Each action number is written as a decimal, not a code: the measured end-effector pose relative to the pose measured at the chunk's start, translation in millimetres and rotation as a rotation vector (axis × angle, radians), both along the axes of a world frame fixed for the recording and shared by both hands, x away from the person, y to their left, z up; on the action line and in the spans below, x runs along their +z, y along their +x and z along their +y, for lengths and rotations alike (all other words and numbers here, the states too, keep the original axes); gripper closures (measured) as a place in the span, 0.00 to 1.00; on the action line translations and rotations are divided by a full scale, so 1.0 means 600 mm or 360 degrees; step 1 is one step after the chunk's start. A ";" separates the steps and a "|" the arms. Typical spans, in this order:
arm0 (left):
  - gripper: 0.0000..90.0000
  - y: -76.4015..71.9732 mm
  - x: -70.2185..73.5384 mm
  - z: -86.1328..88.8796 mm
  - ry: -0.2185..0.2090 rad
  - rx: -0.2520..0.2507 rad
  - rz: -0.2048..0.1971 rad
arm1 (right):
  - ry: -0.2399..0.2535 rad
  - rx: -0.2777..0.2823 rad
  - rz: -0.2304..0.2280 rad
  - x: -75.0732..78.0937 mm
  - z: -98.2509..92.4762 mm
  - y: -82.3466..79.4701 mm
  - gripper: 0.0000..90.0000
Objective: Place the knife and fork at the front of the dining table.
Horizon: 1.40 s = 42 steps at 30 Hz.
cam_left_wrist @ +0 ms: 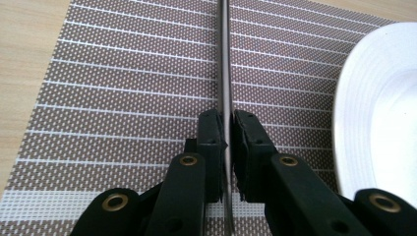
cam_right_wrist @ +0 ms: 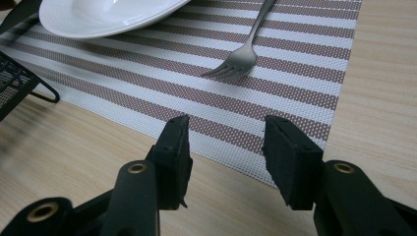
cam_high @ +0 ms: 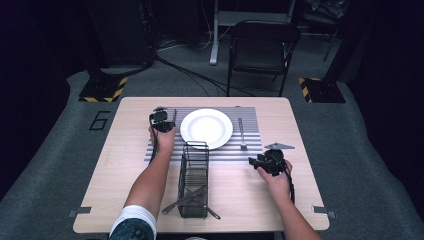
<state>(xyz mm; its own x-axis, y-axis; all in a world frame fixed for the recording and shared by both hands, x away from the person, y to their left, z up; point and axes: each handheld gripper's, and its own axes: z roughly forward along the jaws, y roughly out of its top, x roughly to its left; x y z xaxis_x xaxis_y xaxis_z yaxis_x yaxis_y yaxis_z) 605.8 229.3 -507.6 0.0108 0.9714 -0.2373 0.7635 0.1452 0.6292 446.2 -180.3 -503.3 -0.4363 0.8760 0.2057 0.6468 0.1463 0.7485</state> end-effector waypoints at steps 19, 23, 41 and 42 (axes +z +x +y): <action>0.88 -0.005 0.007 0.012 0.0030 -0.0072 -0.0026 | -0.0011 0.0001 -0.0011 -0.001 -0.001 0.002 0.59; 0.86 -0.011 0.010 0.017 0.0025 -0.0088 -0.0034 | -0.0010 0.0001 -0.0010 -0.001 -0.001 0.003 0.59; 0.56 -0.073 0.060 0.053 0.0023 -0.0342 -0.0151 | -0.0023 0.0000 -0.0016 -0.001 -0.002 0.002 0.58; 0.55 -0.077 0.062 0.056 0.0034 -0.0349 -0.0151 | -0.0023 -0.0001 -0.0010 0.000 -0.001 0.002 0.58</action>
